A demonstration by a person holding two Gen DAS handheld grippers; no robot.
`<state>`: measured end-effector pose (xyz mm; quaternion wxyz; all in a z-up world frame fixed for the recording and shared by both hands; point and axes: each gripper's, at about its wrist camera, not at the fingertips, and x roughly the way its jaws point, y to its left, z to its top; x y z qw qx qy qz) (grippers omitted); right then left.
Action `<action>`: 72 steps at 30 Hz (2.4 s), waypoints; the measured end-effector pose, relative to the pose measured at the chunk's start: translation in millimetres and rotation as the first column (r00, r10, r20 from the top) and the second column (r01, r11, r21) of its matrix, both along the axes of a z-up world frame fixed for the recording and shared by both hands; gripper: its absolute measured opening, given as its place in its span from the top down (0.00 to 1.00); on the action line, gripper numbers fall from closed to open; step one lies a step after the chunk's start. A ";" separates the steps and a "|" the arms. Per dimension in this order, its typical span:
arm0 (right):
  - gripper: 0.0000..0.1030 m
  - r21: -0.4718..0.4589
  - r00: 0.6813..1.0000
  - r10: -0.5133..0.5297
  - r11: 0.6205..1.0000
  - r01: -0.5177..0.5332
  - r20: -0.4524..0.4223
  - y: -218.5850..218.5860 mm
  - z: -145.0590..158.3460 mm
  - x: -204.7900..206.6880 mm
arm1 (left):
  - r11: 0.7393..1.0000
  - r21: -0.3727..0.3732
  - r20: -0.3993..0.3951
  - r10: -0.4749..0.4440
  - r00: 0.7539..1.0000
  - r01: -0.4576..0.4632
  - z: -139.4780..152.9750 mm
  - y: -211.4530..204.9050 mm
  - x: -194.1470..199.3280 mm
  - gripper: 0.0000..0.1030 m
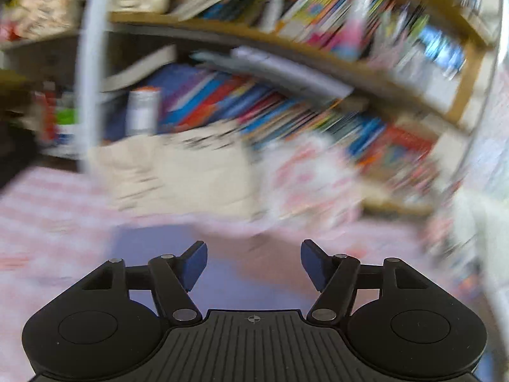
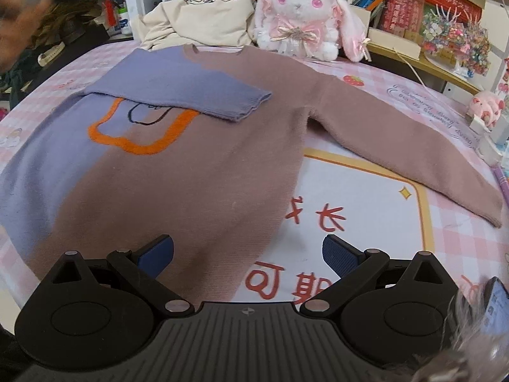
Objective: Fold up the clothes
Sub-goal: 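Fold the lavender sleeve across the sweater chest and open the left gripper, then grasp the lavender body side edge with the left gripper and fold it inward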
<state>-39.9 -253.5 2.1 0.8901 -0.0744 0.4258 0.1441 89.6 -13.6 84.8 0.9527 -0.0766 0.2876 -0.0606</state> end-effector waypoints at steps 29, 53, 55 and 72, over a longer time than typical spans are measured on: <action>0.76 0.110 0.854 -0.512 0.847 0.520 -0.094 24.5 4.3 -33.5 | 0.997 -0.035 -0.333 -0.072 0.940 0.064 -100.7 140.8 -11.5 0.89; 0.85 0.077 0.914 -0.397 0.912 0.403 -0.081 69.9 3.5 -15.3 | 0.994 -0.110 -0.296 -0.011 0.955 -0.022 -100.0 205.5 -25.6 0.96; 0.85 0.077 0.931 -0.355 0.929 0.361 -0.083 76.7 3.7 -15.0 | 0.993 -0.104 -0.298 0.015 0.955 -0.049 -100.3 210.8 -26.1 0.96; 0.78 0.096 0.928 -0.363 0.924 0.370 -0.083 80.2 3.0 -15.1 | 0.998 0.055 -0.191 0.007 0.982 0.003 -80.1 193.8 -48.6 0.36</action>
